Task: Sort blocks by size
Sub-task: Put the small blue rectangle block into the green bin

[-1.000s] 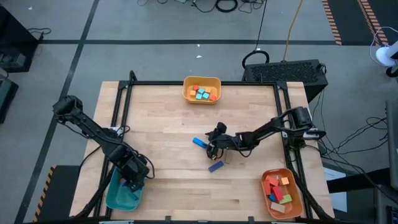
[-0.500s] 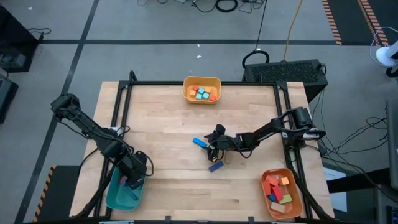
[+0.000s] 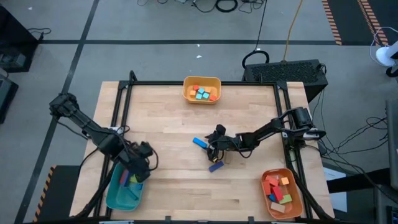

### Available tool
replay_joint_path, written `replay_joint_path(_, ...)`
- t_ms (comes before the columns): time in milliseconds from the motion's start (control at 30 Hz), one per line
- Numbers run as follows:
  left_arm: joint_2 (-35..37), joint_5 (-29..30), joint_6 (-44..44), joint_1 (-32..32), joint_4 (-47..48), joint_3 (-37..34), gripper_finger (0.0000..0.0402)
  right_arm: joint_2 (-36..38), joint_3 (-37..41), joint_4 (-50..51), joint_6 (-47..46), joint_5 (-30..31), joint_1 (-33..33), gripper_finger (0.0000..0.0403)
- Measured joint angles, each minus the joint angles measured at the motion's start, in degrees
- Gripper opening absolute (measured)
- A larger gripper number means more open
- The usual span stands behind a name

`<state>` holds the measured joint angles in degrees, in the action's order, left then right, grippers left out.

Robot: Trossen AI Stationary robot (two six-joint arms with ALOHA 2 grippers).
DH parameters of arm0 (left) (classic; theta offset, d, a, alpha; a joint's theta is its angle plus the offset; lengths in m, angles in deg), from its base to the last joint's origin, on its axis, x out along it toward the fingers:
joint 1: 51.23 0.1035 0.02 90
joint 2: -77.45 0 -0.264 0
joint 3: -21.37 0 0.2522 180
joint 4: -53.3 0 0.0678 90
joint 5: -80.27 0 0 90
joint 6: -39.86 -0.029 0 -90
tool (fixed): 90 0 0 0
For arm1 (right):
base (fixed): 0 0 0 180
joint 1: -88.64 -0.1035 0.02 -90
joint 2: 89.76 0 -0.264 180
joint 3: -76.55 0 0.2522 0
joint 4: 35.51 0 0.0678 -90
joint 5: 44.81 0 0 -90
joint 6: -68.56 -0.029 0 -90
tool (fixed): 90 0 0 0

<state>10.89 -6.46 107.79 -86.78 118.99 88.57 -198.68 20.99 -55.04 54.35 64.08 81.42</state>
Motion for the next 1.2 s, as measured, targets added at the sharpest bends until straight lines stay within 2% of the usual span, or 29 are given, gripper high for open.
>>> replay_joint_path(100, 0.0, 5.6, -4.7, 1.8, 0.0, 0.0, 0.0193, -0.4, 0.0, 0.3, 0.1, -2.6, 0.0, 0.0247)
replay_joint_path(300, 0.0, 16.4, -13.1, 4.6, -0.8, 0.0, 0.0193, -2.9, -0.2, -0.3, 0.1, -3.0, 0.0, 0.0247)
replay_joint_path(533, 0.0, 27.9, -17.7, 6.8, -0.8, 0.0, 0.0193, -4.3, -2.4, 1.0, 1.2, -3.6, 0.1, 0.0247)
replay_joint_path(667, -0.6, 41.0, -22.8, 7.1, -5.2, -1.5, 0.0193, -4.4, -3.0, 1.6, 1.4, -4.0, 0.1, 0.0231)
replay_joint_path(800, -2.2, 51.8, -29.7, 7.7, -14.5, -4.4, 0.0193, -4.4, -3.0, 2.1, 1.4, -4.2, 0.1, 0.0192)
replay_joint_path(967, -5.6, 54.5, -36.6, 10.5, -20.9, -5.0, 0.0193, -4.4, -3.0, 2.1, 1.5, -4.5, 0.1, 0.0142)
replay_joint_path(1200, -9.7, 54.5, -37.2, 15.1, -27.3, -5.0, 0.0193, -4.4, -3.0, 2.6, 1.8, -4.4, 0.1, 0.0105)
